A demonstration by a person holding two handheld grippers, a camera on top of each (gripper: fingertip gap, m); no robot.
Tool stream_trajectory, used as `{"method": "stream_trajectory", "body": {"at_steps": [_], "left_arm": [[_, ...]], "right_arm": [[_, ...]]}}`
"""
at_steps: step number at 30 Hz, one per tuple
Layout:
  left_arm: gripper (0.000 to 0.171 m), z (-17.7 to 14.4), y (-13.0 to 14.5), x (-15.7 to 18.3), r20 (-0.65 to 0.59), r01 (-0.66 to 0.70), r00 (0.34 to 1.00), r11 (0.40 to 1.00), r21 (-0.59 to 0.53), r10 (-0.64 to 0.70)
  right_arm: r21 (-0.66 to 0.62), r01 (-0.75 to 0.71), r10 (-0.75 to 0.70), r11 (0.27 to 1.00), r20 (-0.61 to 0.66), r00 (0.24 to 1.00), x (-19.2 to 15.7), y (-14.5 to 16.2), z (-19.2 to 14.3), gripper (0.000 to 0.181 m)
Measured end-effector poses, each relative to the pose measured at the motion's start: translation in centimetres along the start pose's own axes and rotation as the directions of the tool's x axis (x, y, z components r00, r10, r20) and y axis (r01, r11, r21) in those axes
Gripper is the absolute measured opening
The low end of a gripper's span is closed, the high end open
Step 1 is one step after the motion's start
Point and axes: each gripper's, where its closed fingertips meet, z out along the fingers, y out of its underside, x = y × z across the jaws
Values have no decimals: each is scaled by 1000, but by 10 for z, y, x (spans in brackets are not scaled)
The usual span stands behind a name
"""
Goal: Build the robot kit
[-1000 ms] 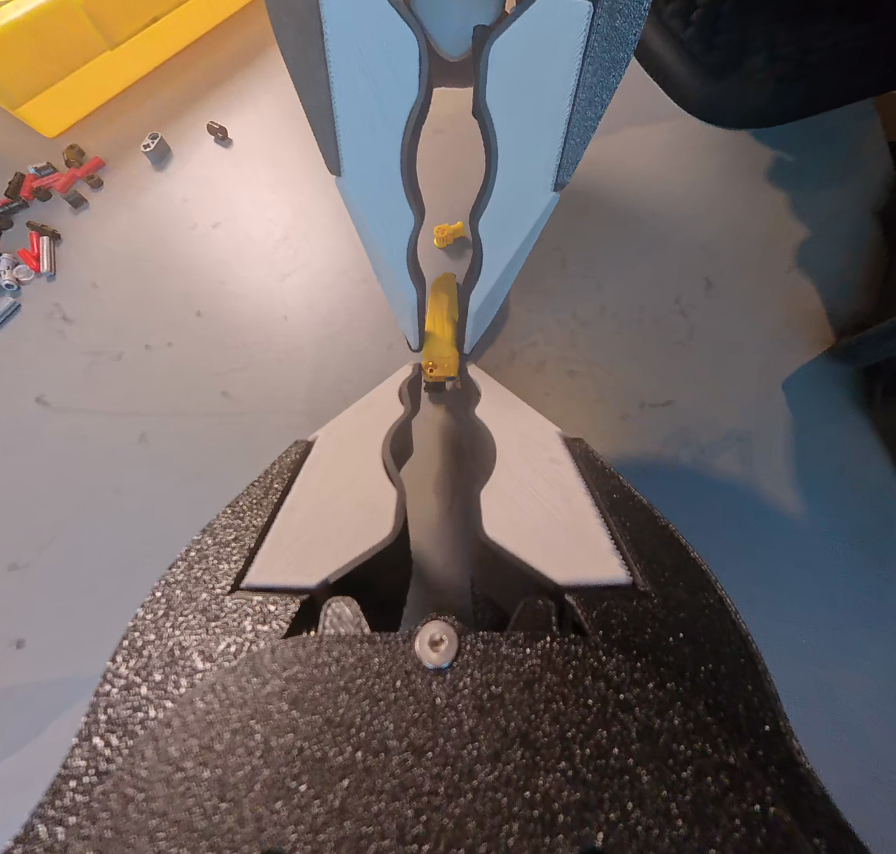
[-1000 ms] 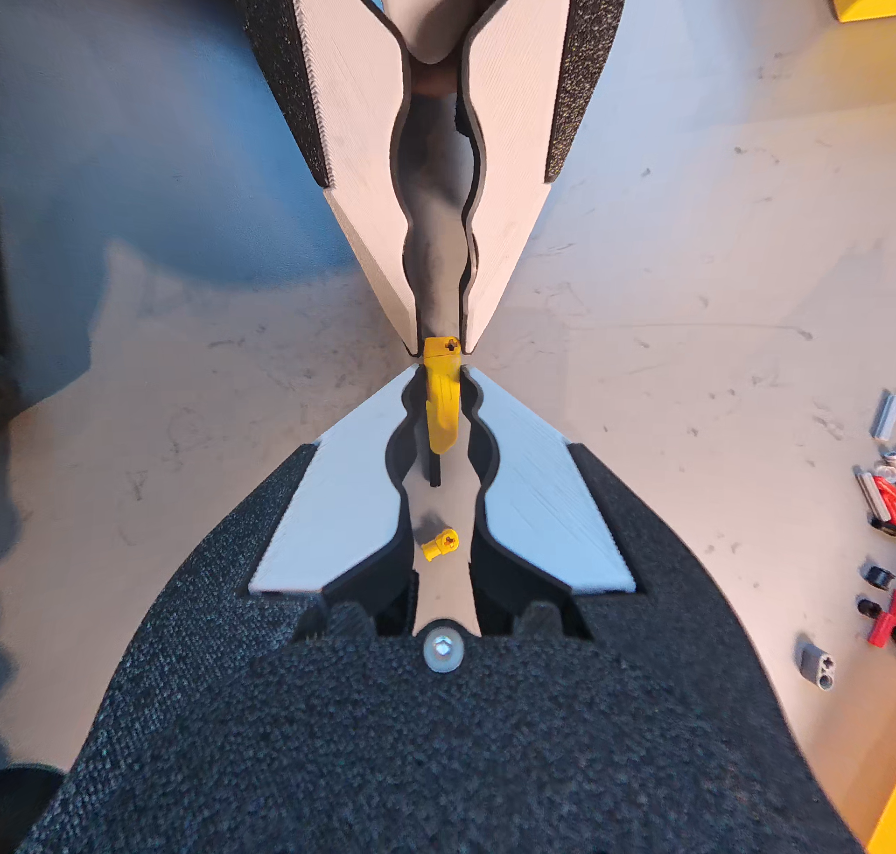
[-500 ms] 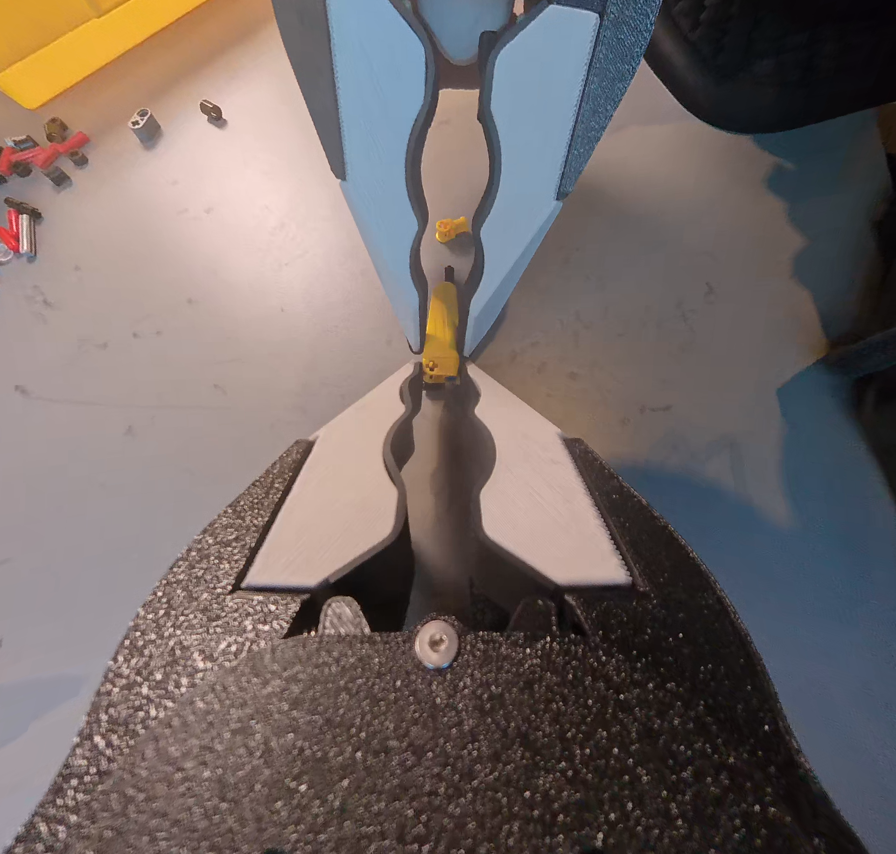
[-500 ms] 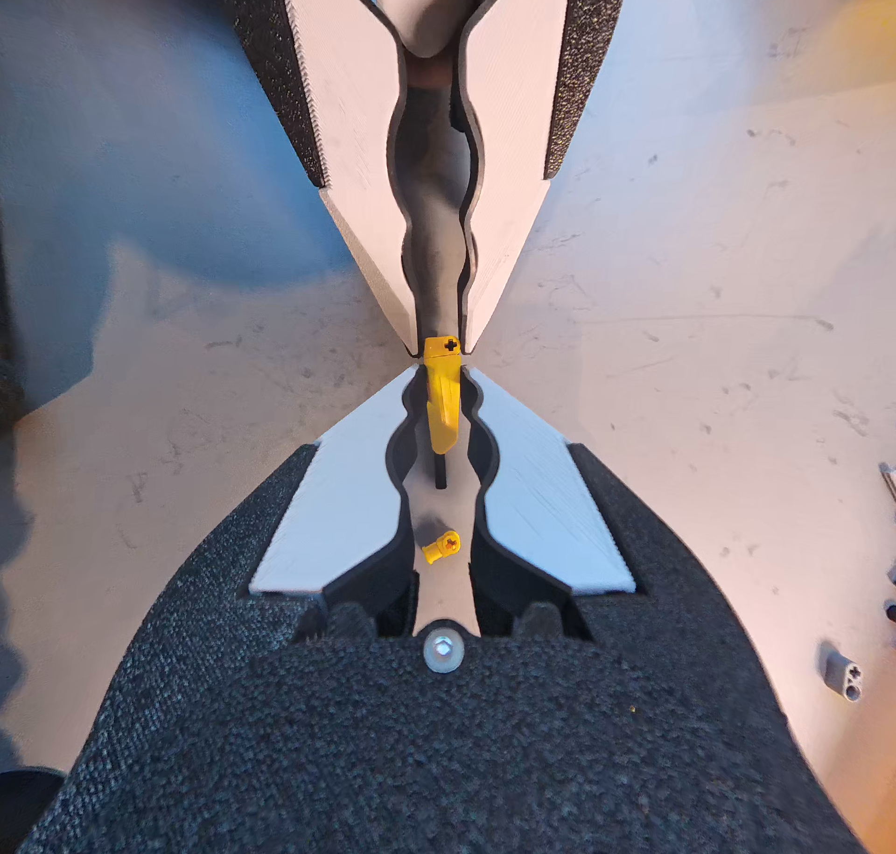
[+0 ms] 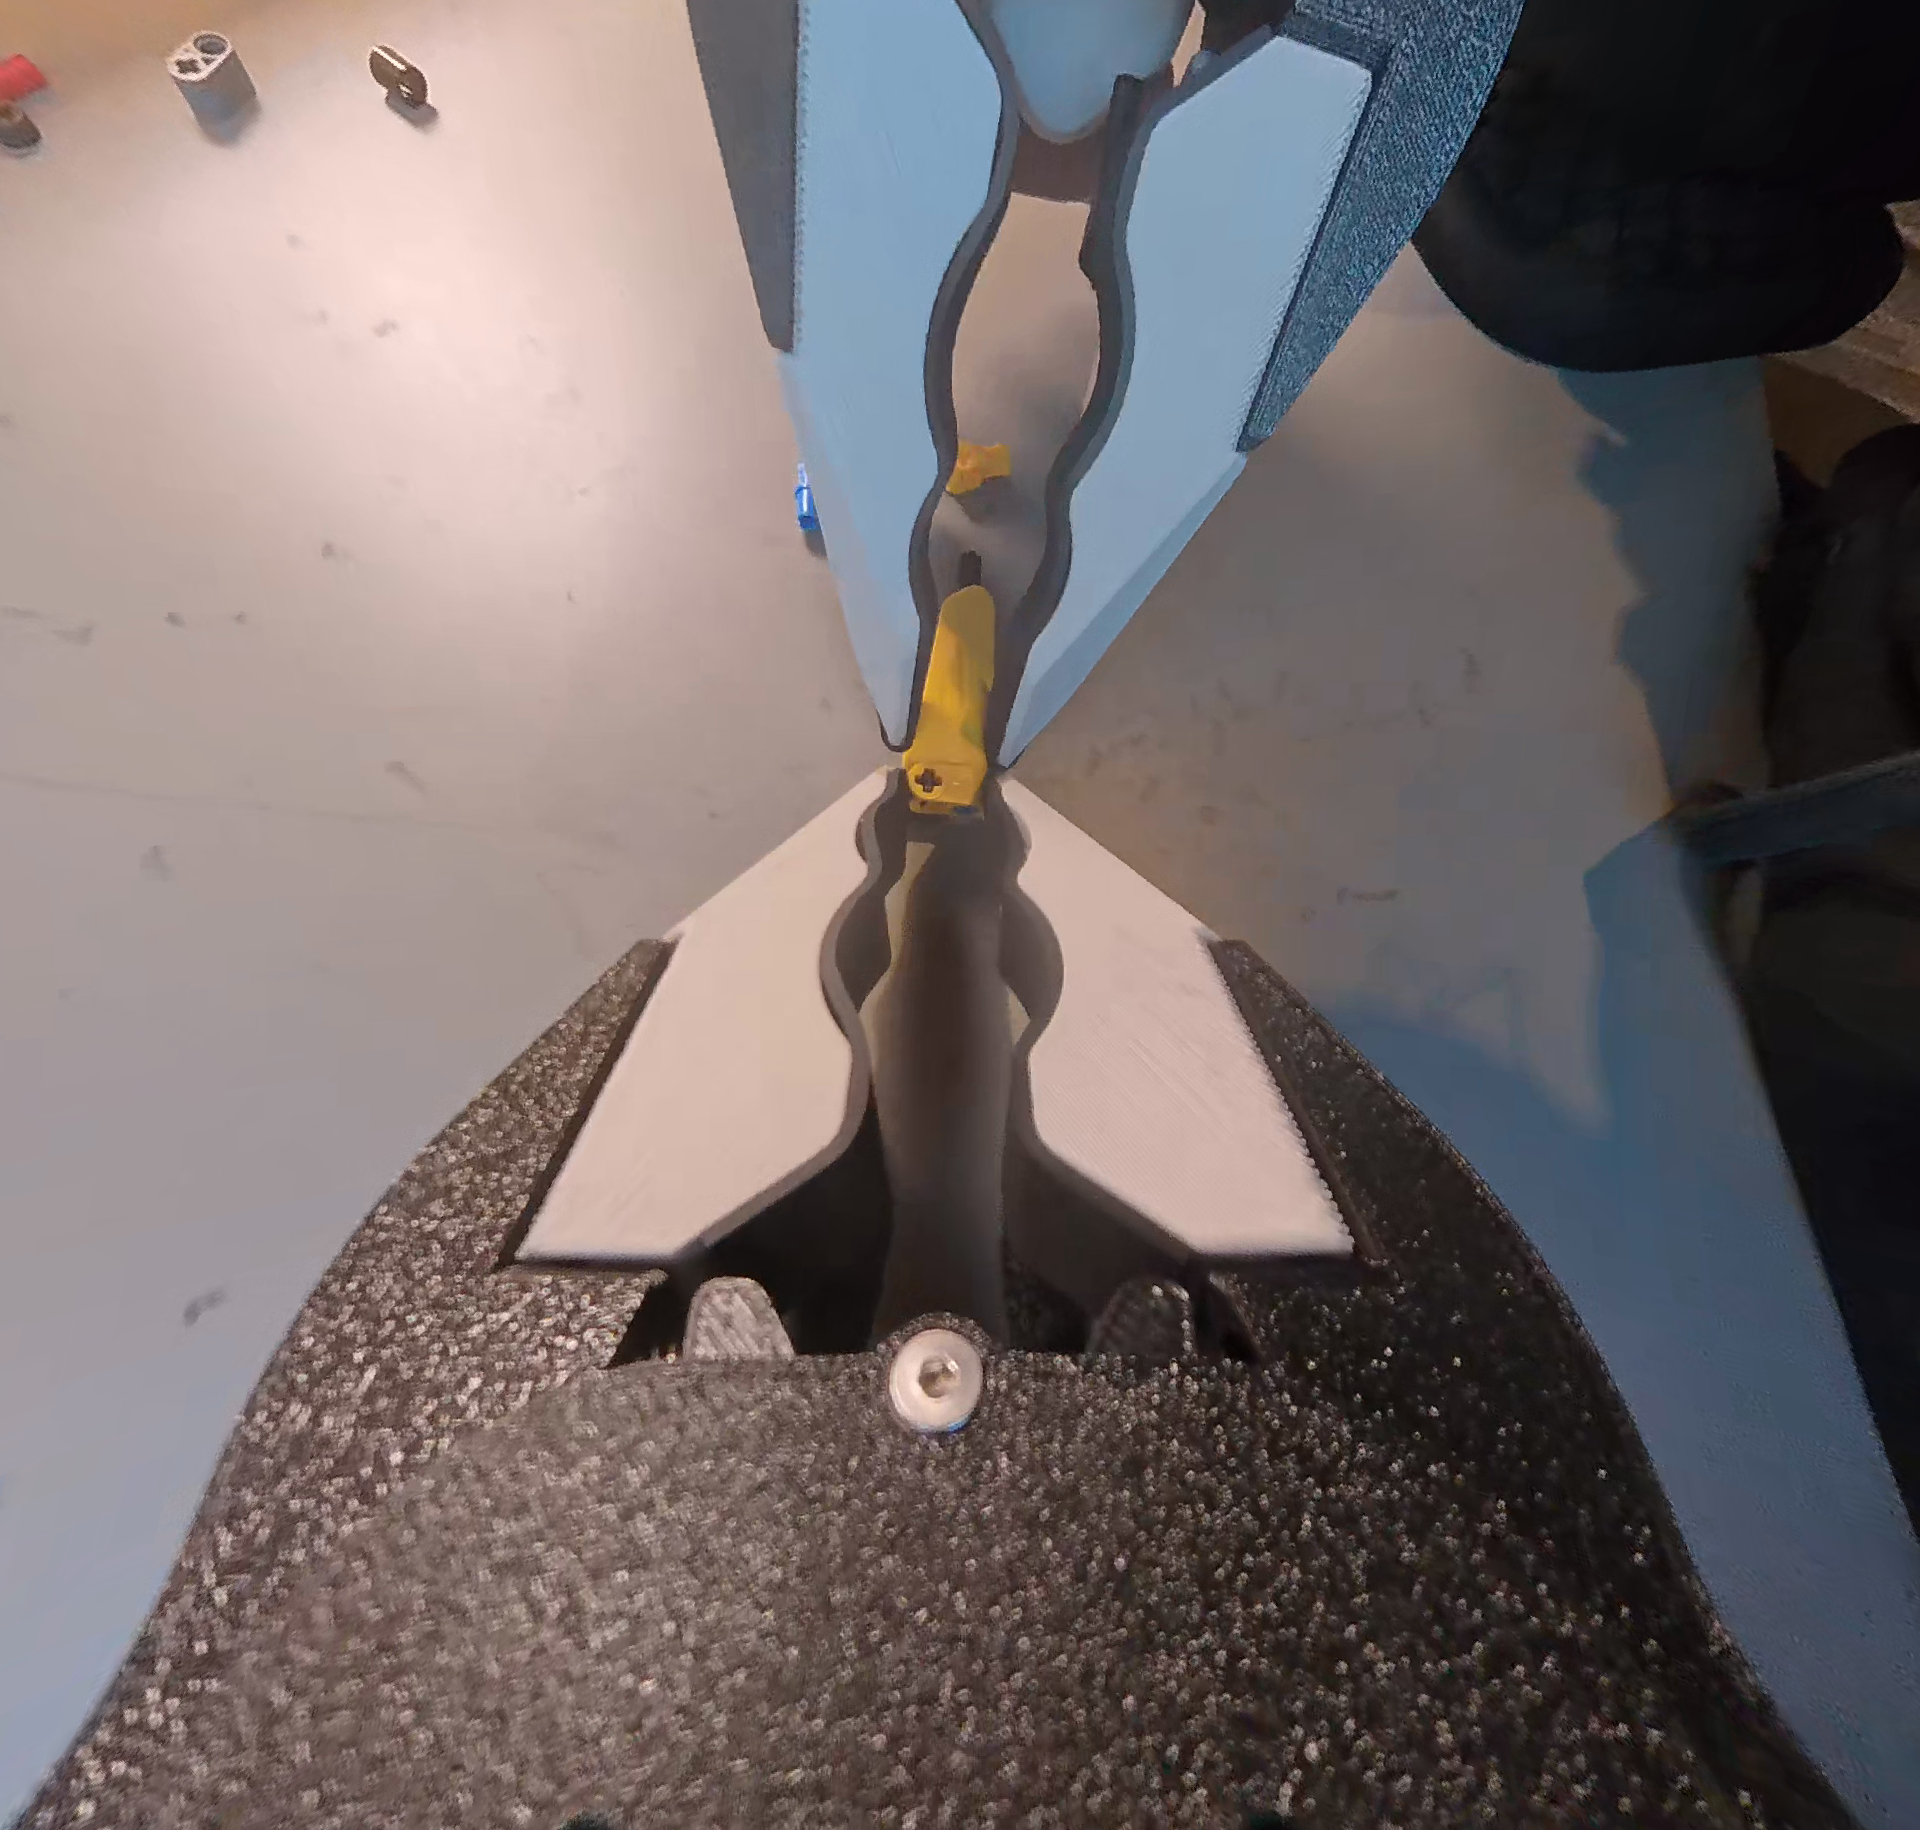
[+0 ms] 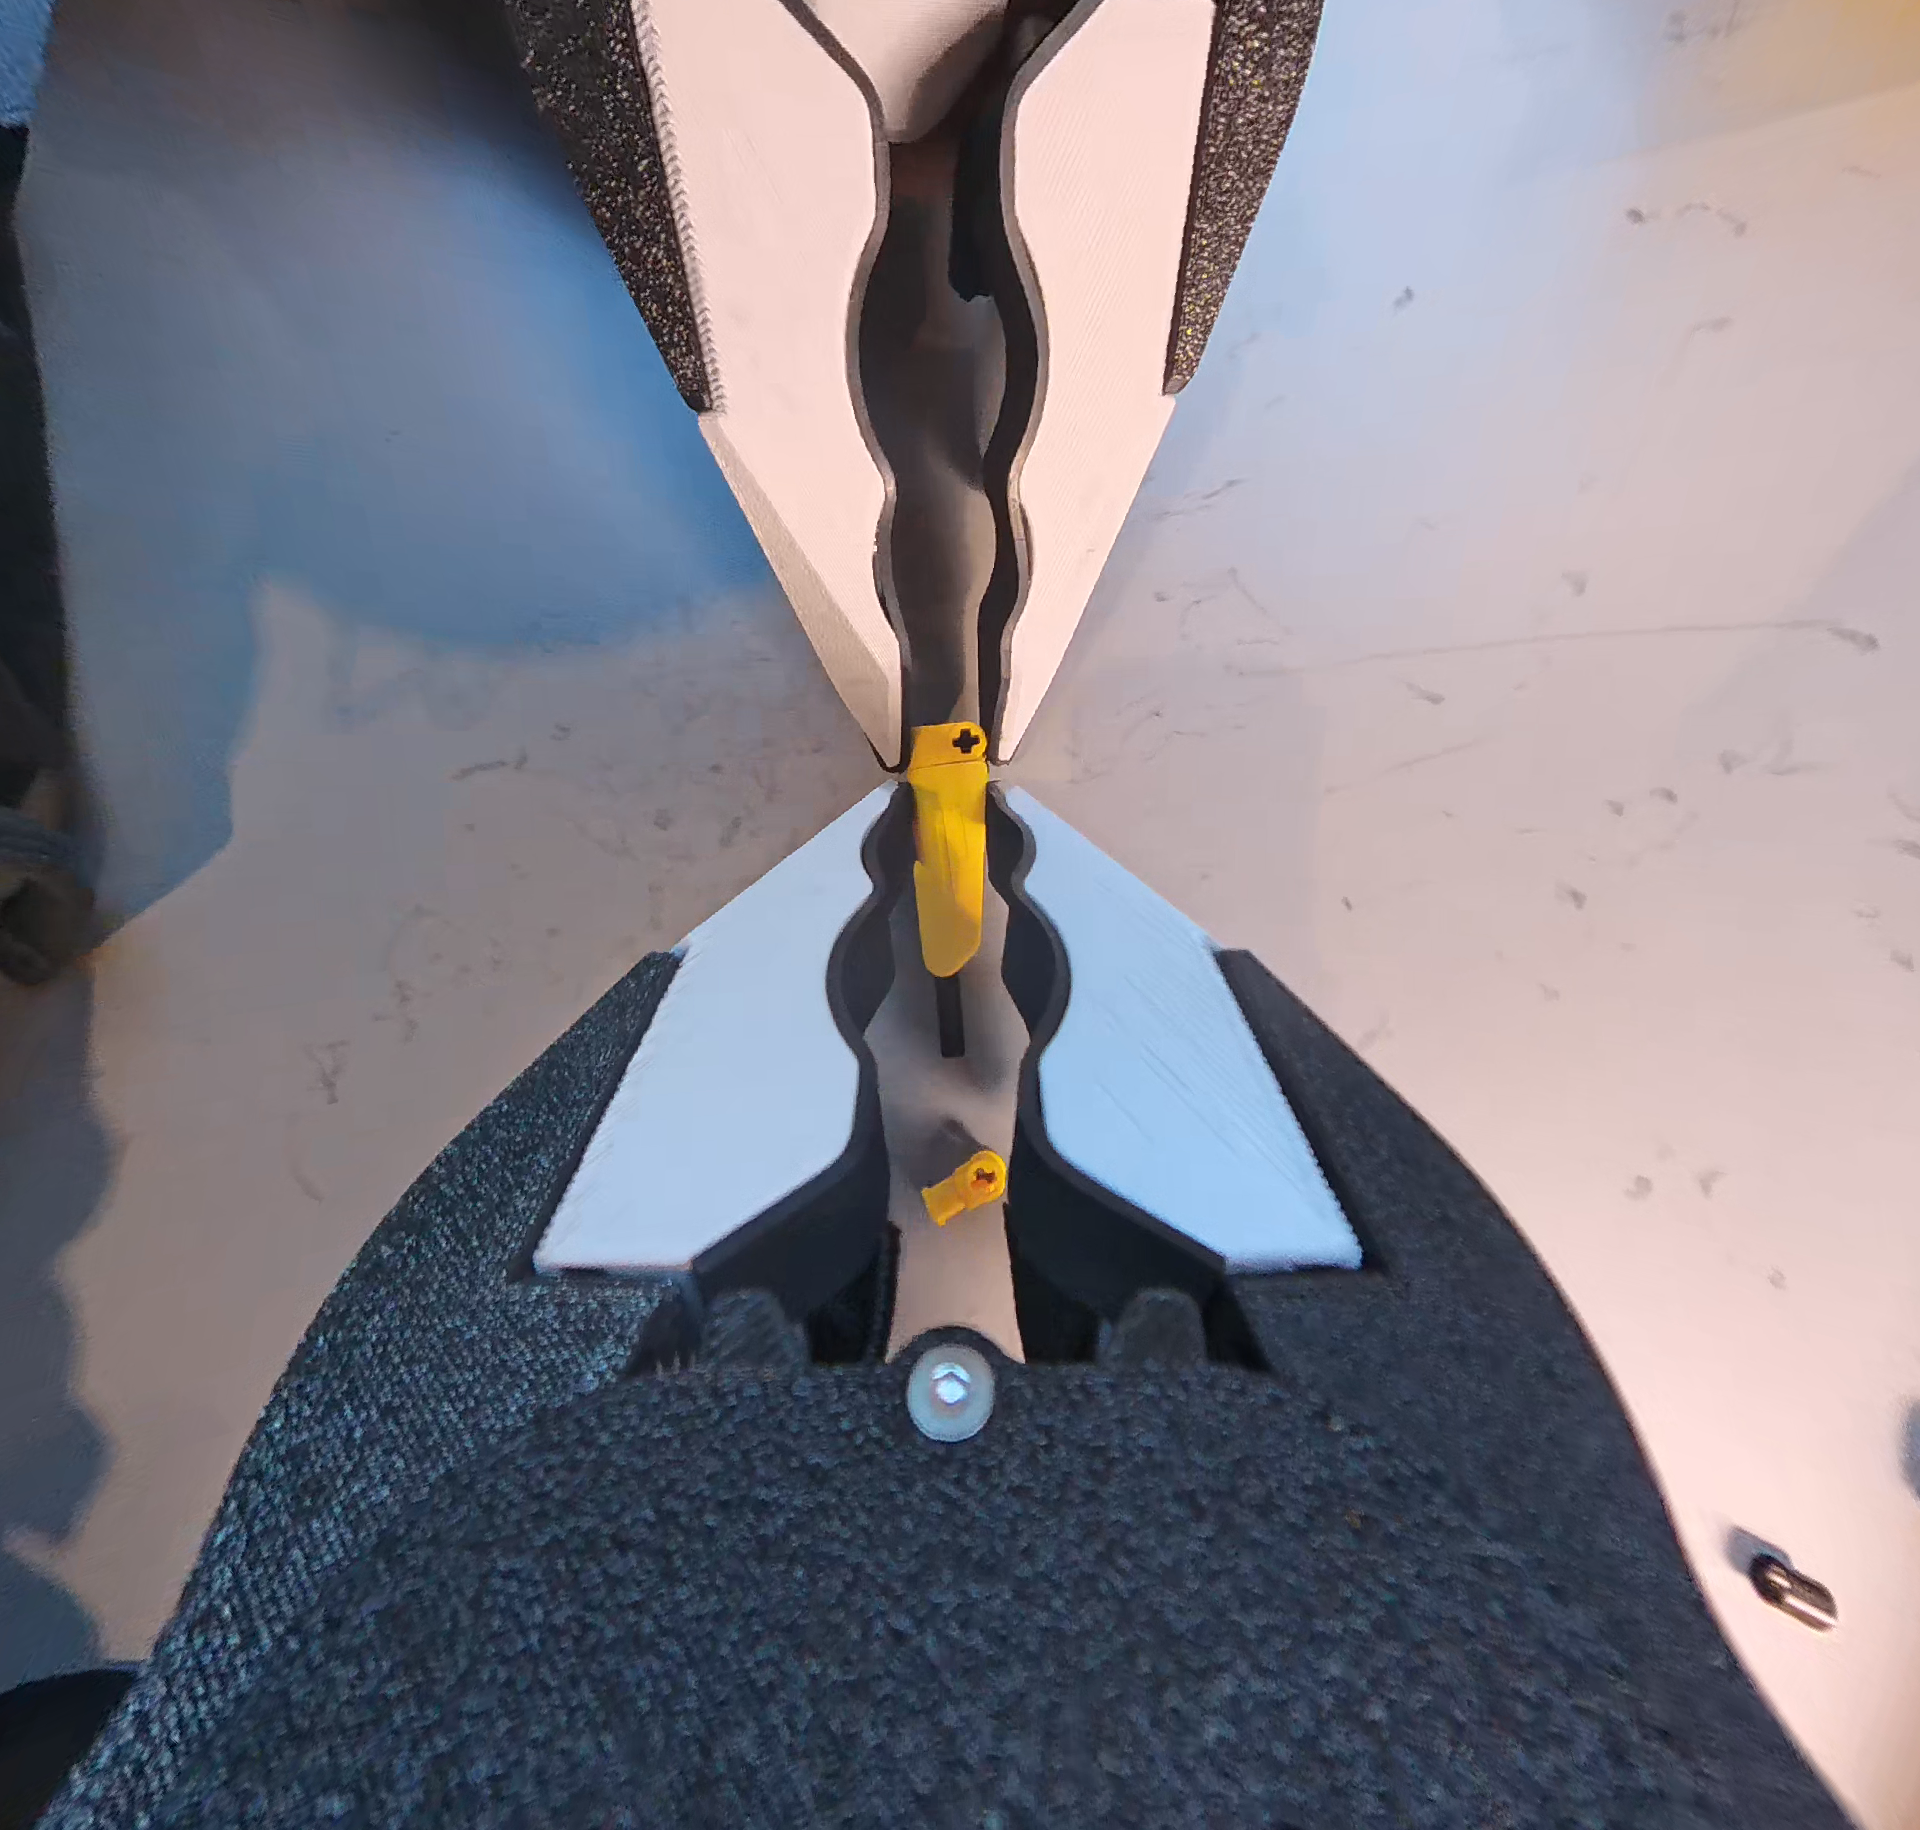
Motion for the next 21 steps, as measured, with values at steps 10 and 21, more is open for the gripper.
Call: {"method": "stream_trajectory", "body": {"at_steps": [10,21], "left_arm": [[14,0,0,0,-4,15,1000,1000,-6,-15],[14,1,-1,0,5,-17,1000,1000,7,17]], "right_arm": [[-2,41,-41,999,-38,998,1,0,1,14],[4,85,-84,996,-98,992,-1,0,-9,0]]}}
